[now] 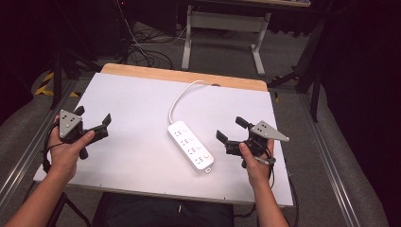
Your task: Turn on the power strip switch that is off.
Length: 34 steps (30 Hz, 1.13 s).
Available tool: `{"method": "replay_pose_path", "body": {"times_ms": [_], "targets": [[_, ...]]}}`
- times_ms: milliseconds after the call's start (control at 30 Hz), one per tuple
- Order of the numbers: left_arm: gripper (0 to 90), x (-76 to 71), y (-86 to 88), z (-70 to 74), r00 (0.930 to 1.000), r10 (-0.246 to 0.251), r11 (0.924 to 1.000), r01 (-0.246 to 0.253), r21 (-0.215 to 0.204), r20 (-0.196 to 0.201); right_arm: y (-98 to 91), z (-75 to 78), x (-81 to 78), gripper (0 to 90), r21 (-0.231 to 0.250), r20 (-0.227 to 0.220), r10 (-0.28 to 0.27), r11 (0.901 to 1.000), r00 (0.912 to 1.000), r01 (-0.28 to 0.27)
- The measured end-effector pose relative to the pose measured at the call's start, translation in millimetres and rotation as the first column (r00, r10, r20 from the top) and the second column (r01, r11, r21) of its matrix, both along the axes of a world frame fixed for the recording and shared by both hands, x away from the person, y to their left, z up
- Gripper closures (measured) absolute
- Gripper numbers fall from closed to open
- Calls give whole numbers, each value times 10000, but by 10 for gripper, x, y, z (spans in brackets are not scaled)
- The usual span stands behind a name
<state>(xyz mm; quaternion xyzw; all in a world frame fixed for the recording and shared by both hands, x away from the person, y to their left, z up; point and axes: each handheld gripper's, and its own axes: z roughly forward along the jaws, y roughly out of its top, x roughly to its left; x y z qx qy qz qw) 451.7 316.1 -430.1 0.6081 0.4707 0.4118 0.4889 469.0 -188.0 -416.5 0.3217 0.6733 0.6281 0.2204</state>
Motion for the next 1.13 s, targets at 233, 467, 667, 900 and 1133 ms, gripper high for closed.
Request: {"method": "replay_pose_path", "body": {"times_ms": [233,467,667,900,1133], "targets": [[80,-6,5,1,10000,27,10000,-27,8,3,5,-2,3,41,-10,-17,30,10000,10000,-30],[81,-9,5,1,10000,23,10000,-23,-3,2,12,-4,1,42,-30,-19,9,10000,10000,-9],[81,-4,0,2,10000,-18,10000,18,-40,-3,14,-5,-6,42,-6,-58,-57,10000,10000,57],[80,4,-4,3,10000,-51,10000,51,-18,-14,5,-5,-16,42,-36,-20,-108,9999,9999,108],[81,30,38,-8,9998,152,9998,-152,-86,-95,-5,-31,54,39,1,-124,-34,10000,9999,34]]}}
